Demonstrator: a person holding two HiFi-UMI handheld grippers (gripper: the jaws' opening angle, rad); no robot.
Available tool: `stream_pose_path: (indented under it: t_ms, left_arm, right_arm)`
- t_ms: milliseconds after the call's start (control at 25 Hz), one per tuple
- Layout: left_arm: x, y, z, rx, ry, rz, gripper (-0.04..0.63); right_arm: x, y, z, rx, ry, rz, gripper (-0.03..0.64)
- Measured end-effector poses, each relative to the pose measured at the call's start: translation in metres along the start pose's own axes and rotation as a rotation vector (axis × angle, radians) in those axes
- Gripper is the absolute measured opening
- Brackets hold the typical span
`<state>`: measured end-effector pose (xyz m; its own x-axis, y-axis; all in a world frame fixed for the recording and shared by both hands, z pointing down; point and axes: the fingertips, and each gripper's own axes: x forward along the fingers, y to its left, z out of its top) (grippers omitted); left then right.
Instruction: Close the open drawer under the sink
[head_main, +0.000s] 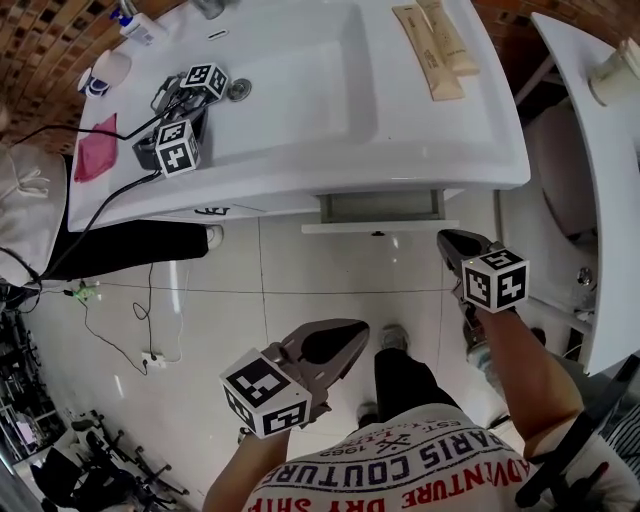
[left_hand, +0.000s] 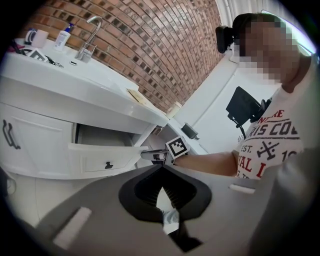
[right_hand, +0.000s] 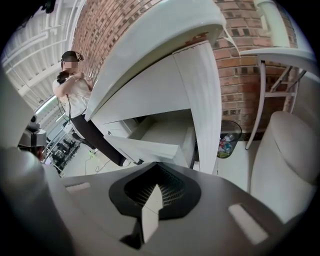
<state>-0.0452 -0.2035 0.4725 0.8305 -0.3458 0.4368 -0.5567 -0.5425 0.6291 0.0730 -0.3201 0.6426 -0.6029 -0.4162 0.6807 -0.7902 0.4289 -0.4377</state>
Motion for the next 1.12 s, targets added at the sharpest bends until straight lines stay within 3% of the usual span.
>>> stream_pose_path:
  t_ms: [320, 680, 1120]
  left_arm:
    - [-0.003, 0.004, 0.001, -0.011, 0.006, 0.004, -0.018]
    - [-0.007, 0.008, -0.002, -0.021, -0.012, 0.001, -0.017]
    - [-0.015, 0.001, -0.016, -0.015, -0.007, 0.014, -0.017]
  right_arm:
    - [0.019, -0.017, 0.032, 0.016, -0.025, -0.022, 0.008]
    - [0.03, -0.034, 0.065, 0.11, -0.065, -0.043, 0.008]
    - [0.038, -0.036, 0.063, 0.159, -0.066, -0.033, 0.008]
